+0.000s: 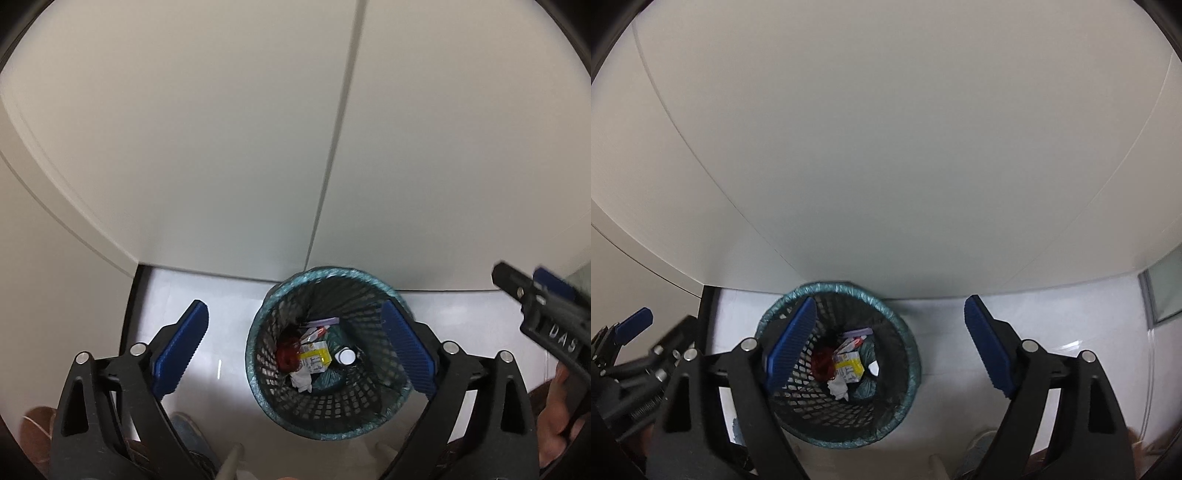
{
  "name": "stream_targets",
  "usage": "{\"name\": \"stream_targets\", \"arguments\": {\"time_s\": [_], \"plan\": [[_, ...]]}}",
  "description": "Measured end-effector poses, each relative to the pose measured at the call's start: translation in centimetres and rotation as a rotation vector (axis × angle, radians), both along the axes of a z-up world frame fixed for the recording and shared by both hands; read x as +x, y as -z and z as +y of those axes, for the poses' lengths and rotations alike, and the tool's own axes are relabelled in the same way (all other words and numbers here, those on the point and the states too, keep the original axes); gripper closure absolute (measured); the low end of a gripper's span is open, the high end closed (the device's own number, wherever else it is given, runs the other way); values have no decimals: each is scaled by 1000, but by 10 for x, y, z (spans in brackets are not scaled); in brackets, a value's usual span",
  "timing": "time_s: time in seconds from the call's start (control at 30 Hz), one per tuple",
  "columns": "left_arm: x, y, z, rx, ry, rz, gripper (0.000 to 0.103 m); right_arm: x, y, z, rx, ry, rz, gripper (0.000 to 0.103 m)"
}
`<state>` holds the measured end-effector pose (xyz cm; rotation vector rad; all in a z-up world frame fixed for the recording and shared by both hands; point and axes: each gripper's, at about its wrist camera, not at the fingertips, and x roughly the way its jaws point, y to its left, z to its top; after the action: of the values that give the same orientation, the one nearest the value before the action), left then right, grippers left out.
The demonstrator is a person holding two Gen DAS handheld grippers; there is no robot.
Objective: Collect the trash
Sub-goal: 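Raise both open tools back up to the counter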
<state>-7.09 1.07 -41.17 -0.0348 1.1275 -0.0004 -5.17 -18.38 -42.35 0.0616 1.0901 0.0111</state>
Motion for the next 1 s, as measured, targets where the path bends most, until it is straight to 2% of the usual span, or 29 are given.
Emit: {"name": "stream_targets", "arguments": {"time_s": [0.1, 0.17, 0.27, 0.4, 0.53, 0.73, 0.83, 1.0], "plan": [[-5, -29, -9, 9, 47, -33, 9, -5, -38, -3, -25, -26, -48, 24], [-7, -53, -12, -16, 63, -54, 9, -9, -69, -8, -55, -25, -89, 24], [-9, -98, -14, -26, 78, -108, 9, -13, -114, -18, -43, -28, -154, 24], [-13, -160, -23, 7, 97, -195, 9, -20, -180, -30, -41, -41, -251, 24], [-20, -214, -30, 0, 100, -236, 9, -26, -235, -37, -43, -59, -322, 24], [-25, -280, -37, -25, 108, -276, 9, -34, -300, -41, -72, -67, -428, 24], [-20, -304, -35, -46, 101, -276, 9, -34, -329, -47, -94, -59, -466, 24], [-11, -350, -32, -22, 71, -343, 9, -23, -377, -56, -114, -53, -498, 24]]}}
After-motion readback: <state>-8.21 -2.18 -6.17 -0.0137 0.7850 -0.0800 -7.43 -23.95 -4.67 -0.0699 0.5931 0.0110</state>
